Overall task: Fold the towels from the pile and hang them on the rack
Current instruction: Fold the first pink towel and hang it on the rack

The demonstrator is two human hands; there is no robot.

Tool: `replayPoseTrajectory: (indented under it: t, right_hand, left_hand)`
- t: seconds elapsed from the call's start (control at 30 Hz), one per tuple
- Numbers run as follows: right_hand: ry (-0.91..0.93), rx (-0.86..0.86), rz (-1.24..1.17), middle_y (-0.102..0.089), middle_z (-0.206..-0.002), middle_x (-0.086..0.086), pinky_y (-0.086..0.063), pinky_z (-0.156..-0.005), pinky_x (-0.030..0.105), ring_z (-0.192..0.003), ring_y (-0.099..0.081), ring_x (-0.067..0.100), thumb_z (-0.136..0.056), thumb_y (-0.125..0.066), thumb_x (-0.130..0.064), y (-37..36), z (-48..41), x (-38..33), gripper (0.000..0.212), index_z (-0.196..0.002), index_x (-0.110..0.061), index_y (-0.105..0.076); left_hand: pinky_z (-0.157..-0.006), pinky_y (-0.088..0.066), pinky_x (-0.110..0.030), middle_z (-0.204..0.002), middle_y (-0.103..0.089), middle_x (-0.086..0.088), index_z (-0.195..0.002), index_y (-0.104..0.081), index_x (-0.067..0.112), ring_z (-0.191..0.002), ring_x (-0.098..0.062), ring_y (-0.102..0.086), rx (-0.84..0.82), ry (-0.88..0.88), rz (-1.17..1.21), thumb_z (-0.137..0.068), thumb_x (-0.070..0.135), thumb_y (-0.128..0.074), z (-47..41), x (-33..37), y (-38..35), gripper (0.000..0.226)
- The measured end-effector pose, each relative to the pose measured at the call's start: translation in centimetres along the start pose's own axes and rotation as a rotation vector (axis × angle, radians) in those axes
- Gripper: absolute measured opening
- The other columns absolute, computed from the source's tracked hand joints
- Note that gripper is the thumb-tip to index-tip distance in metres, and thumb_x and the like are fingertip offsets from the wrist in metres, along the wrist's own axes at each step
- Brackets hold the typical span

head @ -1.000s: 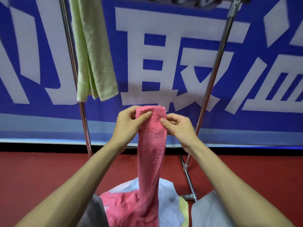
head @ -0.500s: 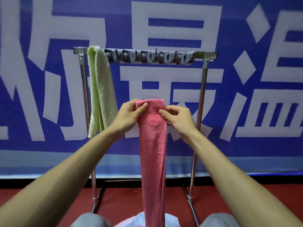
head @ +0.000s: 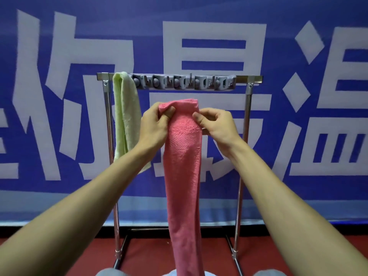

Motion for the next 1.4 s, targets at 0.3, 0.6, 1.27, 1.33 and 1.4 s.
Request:
replayPoseTrajectory:
  t: [0.3, 0.6, 1.27, 1.33, 1.4]
  right_hand:
    - [-0.063, -0.006, 0.012, -0.07, -0.081, -0.001, -0.054, -0.06, 0.018, -0.067, -0.067, 0.002, -0.087, -0.067, -0.016, -0.2, 0.9, 2.0, 0.005, -0.09, -0.013, -0.07]
    - [-0.26, -0.202, -0.046, -0.063, -0.062, -0.007, -0.054, -0.069, 0.031, -0.059, -0.06, 0.008, -0.082, -0.045, -0.064, -2.0, 2.3, 4.5, 0.056, -0.084, -0.012, -0.065]
    - [-0.294, -0.178, -0.054, -0.072, -0.087, 0.007, -0.059, -0.071, 0.03, -0.079, -0.069, 0.017, -0.078, -0.074, -0.01, -0.2, 3.1, 4.4, 0.022, -0.097, -0.001, -0.07]
    - [-0.298, -0.147, -0.092, -0.072, -0.087, 0.006, -0.055, -0.064, 0.024, -0.074, -0.069, 0.013, -0.078, -0.075, -0.011, 0.0, 2.7, 3.8, 0.025, -0.1, -0.001, -0.07]
    - [-0.302, -0.121, -0.098, -0.072, -0.088, 0.007, -0.053, -0.063, 0.022, -0.072, -0.068, 0.011, -0.077, -0.075, -0.01, 0.1, 2.5, 3.5, 0.028, -0.102, 0.001, -0.069]
  left_hand:
    - [-0.071, -0.051, -0.032, -0.08, -0.066, 0.008, -0.093, -0.067, 0.025, -0.073, -0.007, -0.06, -0.108, 0.177, -0.005, -0.095, 0.025, -0.056, 0.7, -2.3, -0.9, 0.011]
    - [-0.053, -0.049, -0.028, -0.078, -0.063, -0.002, -0.109, -0.065, 0.003, -0.066, -0.014, -0.058, -0.012, 0.528, 0.198, -0.096, 0.024, -0.056, 0.5, -4.3, -1.5, 0.026]
    - [-0.048, -0.043, -0.024, -0.063, -0.053, 0.0, -0.08, -0.058, 0.011, -0.05, -0.01, -0.046, 0.202, 0.94, 0.641, -0.089, 0.018, -0.059, 3.5, -12.8, -1.1, 0.012]
    - [-0.047, -0.042, -0.023, -0.068, -0.057, -0.004, -0.091, -0.055, 0.013, -0.052, -0.011, -0.046, 0.067, 0.954, 0.652, -0.098, 0.038, -0.045, 5.4, -13.4, -2.3, 0.028]
    - [-0.059, -0.042, -0.029, -0.095, -0.049, -0.007, -0.106, -0.054, 0.018, -0.068, -0.016, -0.044, -0.089, 0.939, 0.589, -0.094, 0.052, -0.041, 7.0, -14.1, -3.1, 0.038]
Point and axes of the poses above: each hand's wrist, its own z-axis away from the middle knuckle, its own y-axis out of the back of the hand, x = y × z, the point moved 9 cm from there along -z, towards the middle knuckle
